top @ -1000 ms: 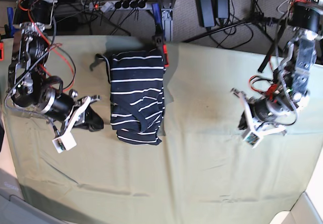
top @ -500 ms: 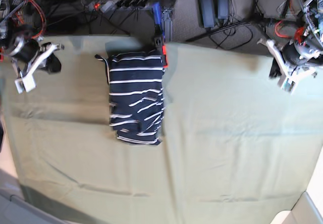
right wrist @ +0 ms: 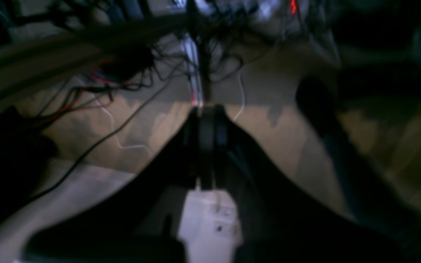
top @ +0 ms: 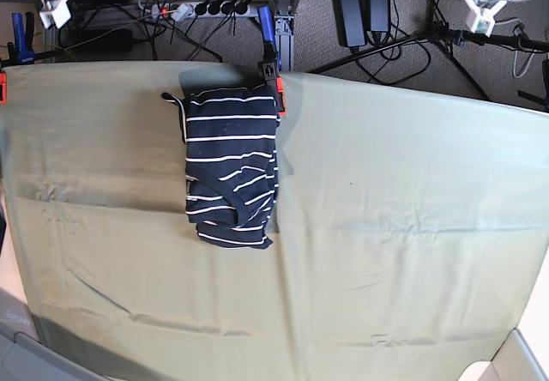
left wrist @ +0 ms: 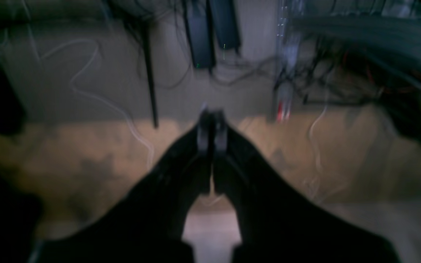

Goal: Fold the T-shirt properly

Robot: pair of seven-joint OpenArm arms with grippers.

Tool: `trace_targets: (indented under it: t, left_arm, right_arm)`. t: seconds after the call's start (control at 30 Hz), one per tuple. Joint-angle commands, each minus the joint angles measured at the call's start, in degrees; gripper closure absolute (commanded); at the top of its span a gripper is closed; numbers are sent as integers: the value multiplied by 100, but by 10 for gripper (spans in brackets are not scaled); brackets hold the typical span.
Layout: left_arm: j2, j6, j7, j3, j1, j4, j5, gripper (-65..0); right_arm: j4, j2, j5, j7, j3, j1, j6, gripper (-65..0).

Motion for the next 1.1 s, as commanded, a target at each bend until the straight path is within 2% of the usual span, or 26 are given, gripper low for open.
trace_targets:
  t: [0.0,0.13,0.2,0.33,0.4,0.5,0.53,0.67,0.73,0.83,1.07]
  left_arm:
    - [-48,-42,-28,101,-96,-271,13,0]
    - [-52,-11,-26,702,-837,-1917,264,0]
    - [-48,138,-31,1010,-1311,-2809,341,0]
    - [-42,417,-39,1825,-2382,-4476,337,0]
    - [15,417,-61,2245,-2911,-5141,339,0]
    - [199,417,-120,2710,-3613,-5912,348,0]
    - [280,426,-140,2826,-3827,-6129,374,0]
    - [625,885,-380,3165,-4513,-6913,824,0]
    - [743,911,-538,3294,-4750,-7191,953,0]
    - [909,907,-492,3523,-4951,-7294,960,0]
    - [999,905,-527,3928,-5040,-7287,623,0]
  right_arm:
    - [-190,37,-44,105,59,-37,365,0]
    - [-1408,13,-238,247,-55,299,365,0]
    - [-2048,13,-492,247,-149,627,339,0]
    - [-3418,13,-1106,227,-522,1416,-208,0]
    - [-4129,15,-1392,229,-841,1882,-494,0]
    - [-5163,11,-1574,232,-1425,2629,-654,0]
    - [-5488,2,-1572,232,-1620,2874,-682,0]
    - [-6575,-199,-1722,118,-2205,3775,-802,0]
    - [-6931,-352,-1773,120,-2328,4133,-824,0]
    - [-7160,-562,-1873,103,-2345,4503,-835,0]
    - [-7134,-850,-1961,31,-2341,4706,-833,0]
